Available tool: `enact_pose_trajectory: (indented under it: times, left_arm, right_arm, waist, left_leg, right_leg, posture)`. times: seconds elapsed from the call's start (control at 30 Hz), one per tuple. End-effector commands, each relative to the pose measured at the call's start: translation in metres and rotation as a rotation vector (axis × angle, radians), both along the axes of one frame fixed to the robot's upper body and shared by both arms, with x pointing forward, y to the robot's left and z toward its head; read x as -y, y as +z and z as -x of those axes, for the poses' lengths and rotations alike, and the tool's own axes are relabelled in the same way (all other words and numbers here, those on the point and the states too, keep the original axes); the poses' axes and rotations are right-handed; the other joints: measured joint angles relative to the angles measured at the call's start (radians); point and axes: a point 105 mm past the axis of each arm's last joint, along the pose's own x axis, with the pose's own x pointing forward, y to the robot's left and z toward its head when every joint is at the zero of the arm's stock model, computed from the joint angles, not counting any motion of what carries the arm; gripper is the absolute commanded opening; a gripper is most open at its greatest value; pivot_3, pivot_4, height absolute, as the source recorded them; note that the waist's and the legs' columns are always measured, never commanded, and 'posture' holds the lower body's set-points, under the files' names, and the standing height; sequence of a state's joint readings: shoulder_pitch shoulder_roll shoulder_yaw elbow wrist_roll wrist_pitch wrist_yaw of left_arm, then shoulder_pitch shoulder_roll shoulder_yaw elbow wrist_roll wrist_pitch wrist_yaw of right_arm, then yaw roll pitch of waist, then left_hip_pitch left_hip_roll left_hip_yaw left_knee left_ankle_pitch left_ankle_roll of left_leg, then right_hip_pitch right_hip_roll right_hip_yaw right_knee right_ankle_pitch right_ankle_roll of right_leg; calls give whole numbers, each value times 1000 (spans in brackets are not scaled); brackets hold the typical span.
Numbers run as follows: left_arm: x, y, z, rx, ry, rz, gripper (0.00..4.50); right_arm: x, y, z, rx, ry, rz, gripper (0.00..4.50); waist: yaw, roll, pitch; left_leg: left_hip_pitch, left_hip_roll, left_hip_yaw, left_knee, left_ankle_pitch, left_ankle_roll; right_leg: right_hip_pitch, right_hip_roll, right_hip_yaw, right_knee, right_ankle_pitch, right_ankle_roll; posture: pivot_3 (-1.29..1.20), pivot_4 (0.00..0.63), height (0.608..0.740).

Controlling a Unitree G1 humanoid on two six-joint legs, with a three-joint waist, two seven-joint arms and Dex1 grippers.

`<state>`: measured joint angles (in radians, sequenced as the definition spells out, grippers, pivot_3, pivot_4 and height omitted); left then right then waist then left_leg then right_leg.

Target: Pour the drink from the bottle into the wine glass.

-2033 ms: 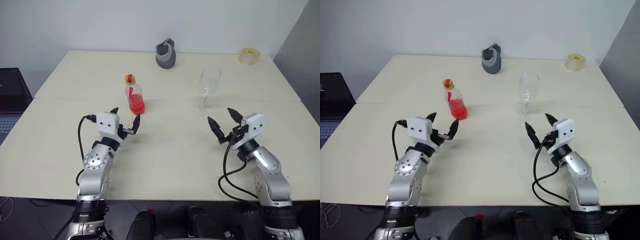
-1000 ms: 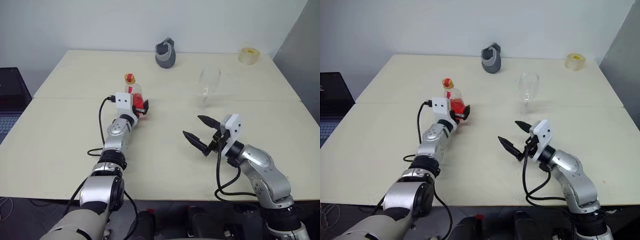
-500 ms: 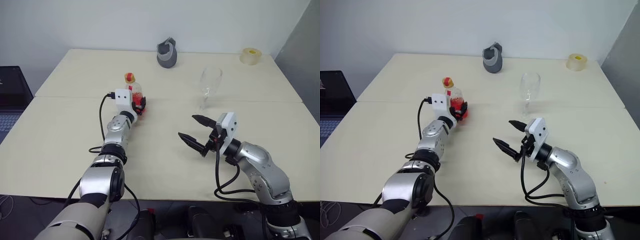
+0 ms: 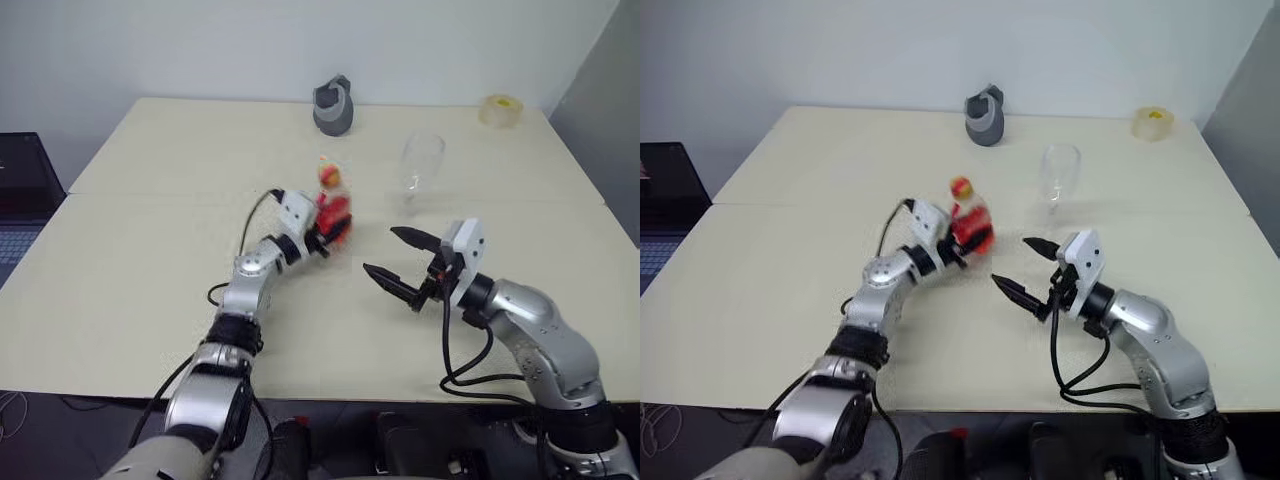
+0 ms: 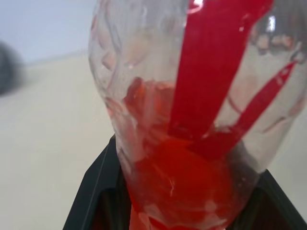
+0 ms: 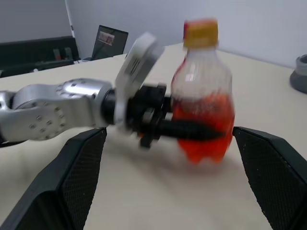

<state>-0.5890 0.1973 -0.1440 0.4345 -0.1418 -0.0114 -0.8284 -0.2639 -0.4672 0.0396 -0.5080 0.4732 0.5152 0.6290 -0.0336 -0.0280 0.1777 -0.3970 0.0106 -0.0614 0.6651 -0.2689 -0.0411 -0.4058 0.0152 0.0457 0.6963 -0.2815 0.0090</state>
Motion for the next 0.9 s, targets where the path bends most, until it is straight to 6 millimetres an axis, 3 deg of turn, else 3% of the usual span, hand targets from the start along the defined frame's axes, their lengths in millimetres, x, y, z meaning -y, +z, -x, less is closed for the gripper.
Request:
enact_pose_trajectory:
  times: [0.03,0.2,0.63,0.73,0.9]
  left_arm:
    - [14,16,26,85,-159,-86,1822]
    - [12,4,38,100,-212,-202,1820]
    - [9,1,44,95,-221,-224,1817]
    - [9,1,44,97,-222,-228,1815]
    - [10,0,45,98,-227,-232,1814]
  right_arm:
    - [-4,24,10,71,40,1,4500]
    - [-9,26,17,55,104,44,4500]
    - [-14,21,10,22,104,30,4500]
    - [-16,19,8,39,102,64,3874]
    - [-17,17,6,62,99,91,2161]
  waist:
    - [-1,0,0]
    - [3,0,0]
    - [4,0,0]
    - [4,0,0]
    - [4,0,0]
  left_leg:
    - [0,0,-1,0,0,0]
    - [0,0,-2,0,0,1]
    - [0,-1,-3,0,0,1]
    - [0,0,-3,0,0,1]
    - [0,-1,-3,0,0,1]
  right_leg:
    - [0,1,0,0,0,0]
    - [1,2,-1,1,-1,-1]
    - [1,1,-2,0,-1,-1]
    - [1,1,-2,0,-1,-1]
    - [1,1,-2,0,-1,-1]
  posture:
    - [0,150,740]
    - [0,150,740]
    - [0,150,740]
    - [0,150,740]
    - [0,150,740]
